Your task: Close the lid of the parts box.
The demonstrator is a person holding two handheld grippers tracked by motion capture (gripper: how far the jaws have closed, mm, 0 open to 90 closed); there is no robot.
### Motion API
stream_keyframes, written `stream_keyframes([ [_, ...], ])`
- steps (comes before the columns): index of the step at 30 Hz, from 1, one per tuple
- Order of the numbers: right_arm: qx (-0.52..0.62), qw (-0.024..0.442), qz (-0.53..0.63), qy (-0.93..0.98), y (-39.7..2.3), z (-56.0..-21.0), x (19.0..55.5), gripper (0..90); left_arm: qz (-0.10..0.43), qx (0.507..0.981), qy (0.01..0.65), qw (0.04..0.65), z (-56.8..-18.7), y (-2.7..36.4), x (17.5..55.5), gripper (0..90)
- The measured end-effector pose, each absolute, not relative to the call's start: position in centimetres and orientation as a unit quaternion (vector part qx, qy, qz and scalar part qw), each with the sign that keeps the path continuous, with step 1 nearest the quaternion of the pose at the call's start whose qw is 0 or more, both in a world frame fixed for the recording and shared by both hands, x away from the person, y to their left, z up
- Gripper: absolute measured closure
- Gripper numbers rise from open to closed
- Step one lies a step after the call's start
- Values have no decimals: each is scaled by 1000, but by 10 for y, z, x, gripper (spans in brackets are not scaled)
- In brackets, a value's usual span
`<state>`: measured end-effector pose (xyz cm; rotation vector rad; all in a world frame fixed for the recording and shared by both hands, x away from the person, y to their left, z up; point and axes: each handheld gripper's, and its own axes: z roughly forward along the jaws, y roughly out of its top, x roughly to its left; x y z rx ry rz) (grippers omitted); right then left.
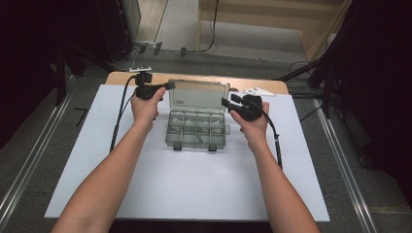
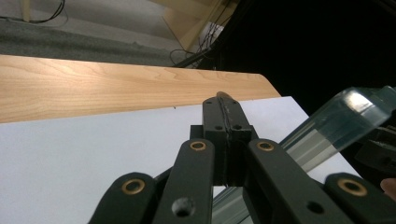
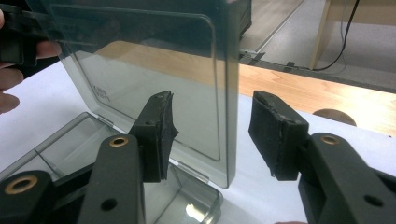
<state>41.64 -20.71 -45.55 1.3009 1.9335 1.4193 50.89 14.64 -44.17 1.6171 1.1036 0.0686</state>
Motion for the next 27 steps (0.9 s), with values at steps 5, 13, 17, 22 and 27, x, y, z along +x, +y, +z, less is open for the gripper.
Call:
stream_keyframes([
  [5,473,206,503,694,-217,-459,415,563,30,692,461,555,-441,145,506,900],
  [13,479,214,486,699,-223,-456,415,803,38,692,453,561,-440,144,501,900],
  [17,489,219,486,691,-219,-452,417,900,39,695,451,558,-443,144,499,900],
  [22,506,215,489,677,-216,-446,420,900,42,695,450,559,-445,144,495,900],
  [27,512,210,496,670,-214,-441,421,900,44,697,445,560,-444,145,492,900],
])
